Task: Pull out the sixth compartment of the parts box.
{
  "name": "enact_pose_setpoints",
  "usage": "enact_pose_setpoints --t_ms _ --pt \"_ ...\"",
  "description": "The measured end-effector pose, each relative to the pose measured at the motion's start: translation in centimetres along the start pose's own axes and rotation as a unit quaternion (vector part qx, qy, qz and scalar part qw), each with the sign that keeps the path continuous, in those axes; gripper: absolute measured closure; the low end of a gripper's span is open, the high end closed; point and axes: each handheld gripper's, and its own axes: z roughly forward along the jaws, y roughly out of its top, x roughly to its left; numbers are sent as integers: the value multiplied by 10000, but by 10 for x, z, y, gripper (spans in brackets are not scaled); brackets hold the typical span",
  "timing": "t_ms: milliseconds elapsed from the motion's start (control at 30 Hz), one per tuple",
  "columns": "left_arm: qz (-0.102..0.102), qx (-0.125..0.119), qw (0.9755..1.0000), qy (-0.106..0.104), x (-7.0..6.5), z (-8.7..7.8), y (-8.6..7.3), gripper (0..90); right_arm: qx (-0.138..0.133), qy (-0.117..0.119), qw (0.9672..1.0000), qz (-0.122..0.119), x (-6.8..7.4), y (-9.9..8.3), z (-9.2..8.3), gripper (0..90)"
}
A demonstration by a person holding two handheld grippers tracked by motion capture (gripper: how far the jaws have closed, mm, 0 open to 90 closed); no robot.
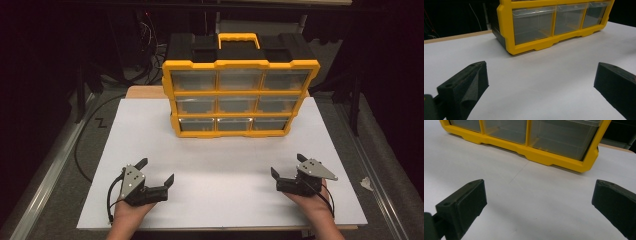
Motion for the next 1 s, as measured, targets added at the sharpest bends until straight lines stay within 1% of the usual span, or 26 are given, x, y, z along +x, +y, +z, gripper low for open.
enact_pose_setpoints --t_ms 100,267,367,533,600,633,667,700,800,1000 --pt "35 19 10000 9 0 0 0 3 17 -12 10000 50 -2 1 3 12" --pt "14 38 10000 12 0 0 -1 3 25 -125 9999 74 -5 2 6 12" --pt "-42 58 10000 9 1 1 -1 3 -5 -191 9998 101 -6 4 8 12" --pt "-24 63 10000 23 1 1 -1 3 -13 -189 9996 217 -12 8 15 12" --pt "-33 53 10000 0 1 1 -1 3 2 -213 9996 201 -13 9 17 12" --pt "-20 19 10000 -30 1 1 -1 3 24 -242 9996 156 -15 10 21 12" --pt "-20 19 10000 -30 1 1 -1 3 24 -242 9996 156 -15 10 21 12" --pt "-1 15 10000 -33 1 1 -1 3 80 -278 9995 140 -16 11 25 12" --pt "2 23 10000 -29 1 2 -1 3 98 -331 9993 128 -17 13 30 12" --pt "2 24 10000 -37 1 3 -2 3 30 -482 9988 103 -19 18 43 13"
